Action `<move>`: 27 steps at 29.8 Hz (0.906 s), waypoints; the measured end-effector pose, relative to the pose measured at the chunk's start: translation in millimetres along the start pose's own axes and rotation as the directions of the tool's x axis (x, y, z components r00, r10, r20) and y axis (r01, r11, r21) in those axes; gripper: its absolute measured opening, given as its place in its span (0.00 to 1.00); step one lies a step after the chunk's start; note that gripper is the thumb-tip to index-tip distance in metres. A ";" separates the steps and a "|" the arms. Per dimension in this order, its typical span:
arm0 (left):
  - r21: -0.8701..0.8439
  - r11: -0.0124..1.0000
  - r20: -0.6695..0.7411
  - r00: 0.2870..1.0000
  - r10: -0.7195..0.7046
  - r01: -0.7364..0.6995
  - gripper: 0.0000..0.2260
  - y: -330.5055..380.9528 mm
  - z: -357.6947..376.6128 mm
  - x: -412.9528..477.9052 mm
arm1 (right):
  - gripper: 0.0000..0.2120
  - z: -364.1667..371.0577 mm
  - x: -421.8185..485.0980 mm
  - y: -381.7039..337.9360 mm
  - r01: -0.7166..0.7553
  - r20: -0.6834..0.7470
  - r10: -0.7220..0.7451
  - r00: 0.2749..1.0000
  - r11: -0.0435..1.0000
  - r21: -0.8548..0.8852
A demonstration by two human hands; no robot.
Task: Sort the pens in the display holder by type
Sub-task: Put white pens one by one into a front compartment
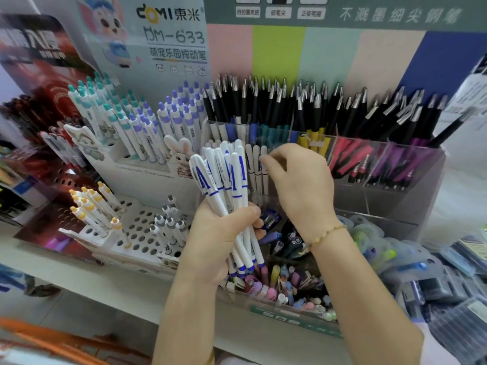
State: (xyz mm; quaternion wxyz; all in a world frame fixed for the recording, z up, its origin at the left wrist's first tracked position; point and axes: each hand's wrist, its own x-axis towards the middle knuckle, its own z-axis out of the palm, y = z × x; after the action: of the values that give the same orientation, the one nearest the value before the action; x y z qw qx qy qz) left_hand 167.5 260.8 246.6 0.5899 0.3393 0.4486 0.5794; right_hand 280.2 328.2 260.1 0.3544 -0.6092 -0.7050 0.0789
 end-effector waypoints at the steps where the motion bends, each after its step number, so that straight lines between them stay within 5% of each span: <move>1: 0.012 1.000 0.010 1.000 0.004 -0.004 0.09 0.0 0.7 0.2 | 0.15 -3.8 -1.3 -2.2 0.010 0.031 -0.016 0.999 0.983 0.181; 4: 0.011 1.000 0.027 1.000 0.001 -0.001 0.11 0.1 2.9 0.5 | 0.15 -10.7 -4.2 -8.4 -0.076 0.229 -0.046 0.972 0.864 0.498; 8: 0.006 1.000 0.025 1.000 -0.005 0.005 0.10 -0.8 3.6 1.9 | 0.09 -9.8 -3.0 -5.2 -0.189 0.369 -0.045 0.928 0.798 0.573; 19: -0.122 0.992 -0.123 0.991 -0.052 0.037 0.07 -0.4 -0.1 7.3 | 0.02 -13.7 3.3 -7.2 -0.086 -0.027 0.152 0.988 0.686 0.723; 24: 0.012 1.000 -0.143 0.990 0.001 0.001 0.06 -7.9 -5.4 9.4 | 0.05 -22.1 4.0 -6.1 0.092 -0.297 0.159 0.942 0.727 0.681; 27: 0.038 0.999 -0.126 0.992 0.028 -0.024 0.05 -7.8 -5.0 8.9 | 0.03 -19.7 2.1 -4.3 0.157 -0.380 0.056 0.923 0.849 0.504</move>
State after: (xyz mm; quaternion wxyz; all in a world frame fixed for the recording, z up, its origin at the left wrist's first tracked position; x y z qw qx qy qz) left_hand 165.1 268.3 236.3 0.5463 0.3182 0.4911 0.5992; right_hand 288.4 322.7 277.8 0.6392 -0.4733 -0.5900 0.1393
